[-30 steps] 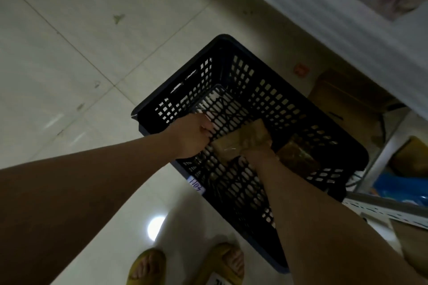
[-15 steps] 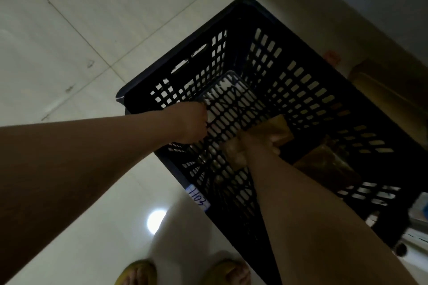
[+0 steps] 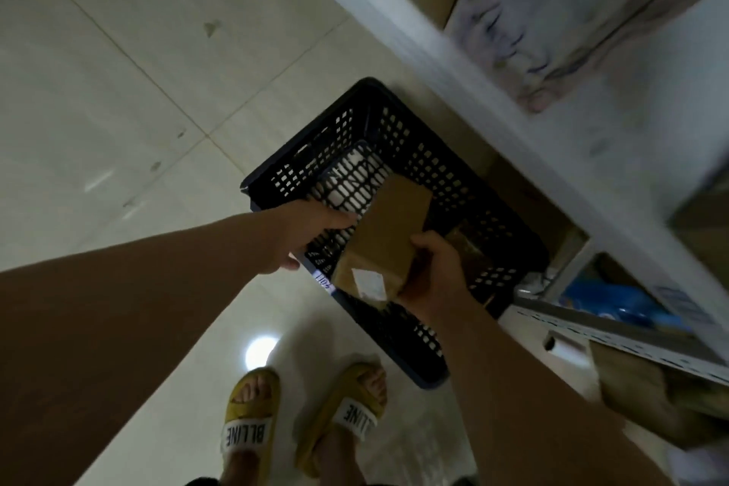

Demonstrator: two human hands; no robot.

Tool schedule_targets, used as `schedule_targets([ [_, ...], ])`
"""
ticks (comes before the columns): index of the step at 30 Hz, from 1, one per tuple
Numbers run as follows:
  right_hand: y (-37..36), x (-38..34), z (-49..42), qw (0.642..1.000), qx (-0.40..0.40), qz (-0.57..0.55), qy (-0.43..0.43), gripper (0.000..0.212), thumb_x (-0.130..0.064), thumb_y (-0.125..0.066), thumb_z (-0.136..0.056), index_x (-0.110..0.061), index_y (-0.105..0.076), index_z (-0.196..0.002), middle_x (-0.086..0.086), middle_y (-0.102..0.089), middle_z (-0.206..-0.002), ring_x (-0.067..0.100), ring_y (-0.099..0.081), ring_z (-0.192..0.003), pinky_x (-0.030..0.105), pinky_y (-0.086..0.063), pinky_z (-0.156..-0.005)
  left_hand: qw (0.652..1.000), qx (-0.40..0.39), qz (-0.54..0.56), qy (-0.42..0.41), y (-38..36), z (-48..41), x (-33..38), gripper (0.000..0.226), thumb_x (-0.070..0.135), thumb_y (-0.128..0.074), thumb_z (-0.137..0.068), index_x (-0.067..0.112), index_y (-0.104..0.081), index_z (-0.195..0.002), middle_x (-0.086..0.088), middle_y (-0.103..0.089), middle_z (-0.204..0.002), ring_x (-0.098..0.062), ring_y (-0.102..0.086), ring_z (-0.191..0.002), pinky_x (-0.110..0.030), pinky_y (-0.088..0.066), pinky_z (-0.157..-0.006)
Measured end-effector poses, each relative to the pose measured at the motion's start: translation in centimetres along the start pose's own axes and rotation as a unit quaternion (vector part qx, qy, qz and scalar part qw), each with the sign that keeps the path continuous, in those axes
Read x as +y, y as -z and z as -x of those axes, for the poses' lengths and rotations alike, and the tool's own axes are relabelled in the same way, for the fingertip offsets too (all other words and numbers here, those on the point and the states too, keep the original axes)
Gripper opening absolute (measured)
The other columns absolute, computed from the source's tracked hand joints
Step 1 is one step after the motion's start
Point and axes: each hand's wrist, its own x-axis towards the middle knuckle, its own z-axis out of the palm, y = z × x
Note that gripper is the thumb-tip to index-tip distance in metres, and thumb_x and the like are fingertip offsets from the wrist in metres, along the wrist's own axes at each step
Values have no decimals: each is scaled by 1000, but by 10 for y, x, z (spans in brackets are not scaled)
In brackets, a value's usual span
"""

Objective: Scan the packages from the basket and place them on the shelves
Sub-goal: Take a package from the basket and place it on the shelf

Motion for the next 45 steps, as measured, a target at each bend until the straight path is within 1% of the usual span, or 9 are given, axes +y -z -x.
schedule_targets([
  [7, -65, -10, 139, 983, -172, 54, 19, 53, -13, -51, -85, -10, -63, -136, 23, -59, -138, 42, -57, -124, 61, -36, -113, 995, -95, 2, -4, 10, 147, 37, 71, 43, -86, -60, 22, -61, -123, -5, -63, -122, -28, -61, -112, -54, -50, -100],
  [13, -124, -42, 246, 979, -66, 182, 56, 44, -40, -70, -87, -20, -68, -126, 10, -70, -124, 40, -61, -123, 62, -45, -104, 980, -14, -159, -119, 45, 257, 58, 87, 18, -92, -66, 22, -39, -135, 0, -55, -123, -23, -58, -107, -35, -54, -78],
  [18, -185, -81, 344, 966, -33, 224, 125, 51, -73, -63, -82, -35, -71, -114, 3, -72, -118, 28, -66, -114, 54, -53, -98, 902, 76, -348, -245, 76, 331, 78, 112, 27, -92, -60, 31, -24, -149, -1, -40, -137, -23, -47, -123, -43, -51, -100],
  [24, -226, -101, 441, 933, -20, 308, 184, 46, -41, -81, -80, -29, -63, -120, 2, -67, -117, 25, -64, -111, 51, -55, -97, 774, 169, -476, -381, 85, 412, 108, 117, 48, -87, -59, 38, -13, -150, 1, -36, -140, -25, -38, -131, -40, -29, -109],
  [26, -230, -107, 469, 921, -29, 324, 215, 38, -29, -76, -85, -20, -64, -119, 4, -70, -113, 23, -67, -107, 48, -55, -100, 790, 147, -451, -389, 90, 437, 113, 117, 61, -85, -59, 42, -14, -150, 2, -35, -142, -24, -34, -135, -42, -27, -114],
  [32, -220, -119, 535, 887, -91, 331, 308, 65, -20, -81, -66, -21, -62, -128, 14, -60, -134, 32, -59, -121, 46, -58, -90, 963, -11, -52, -263, 118, 492, 121, 92, 86, -54, -71, 24, -51, -138, -6, -55, -133, -33, -54, -125, -54, -44, -105],
  [35, -215, -123, 556, 883, -150, 299, 331, 80, -4, -81, -65, -30, -56, -137, 15, -49, -143, 42, -51, -127, 53, -55, -95, 967, -122, 14, -225, 120, 510, 127, 78, 82, -50, -77, 18, -65, -118, -16, -69, -101, -35, -71, -90, -51, -58, -82],
  [38, -209, -120, 574, 884, -161, 289, 329, 91, 10, -76, -67, -40, -53, -140, 14, -40, -149, 47, -45, -131, 62, -49, -101, 959, -129, 29, -252, 116, 521, 132, 60, 59, -70, -76, 14, -63, -116, -15, -66, -104, -35, -70, -93, -47, -60, -80],
  [45, -192, -89, 615, 901, -80, 276, 326, 101, -54, -97, -42, -43, -58, -134, 10, -56, -137, 38, -59, -122, 59, -55, -93, 920, -193, 10, -340, 106, 540, 132, 47, 13, -74, -73, 7, -66, -119, -14, -72, -119, -25, -71, -100, -35, -62, -77],
])
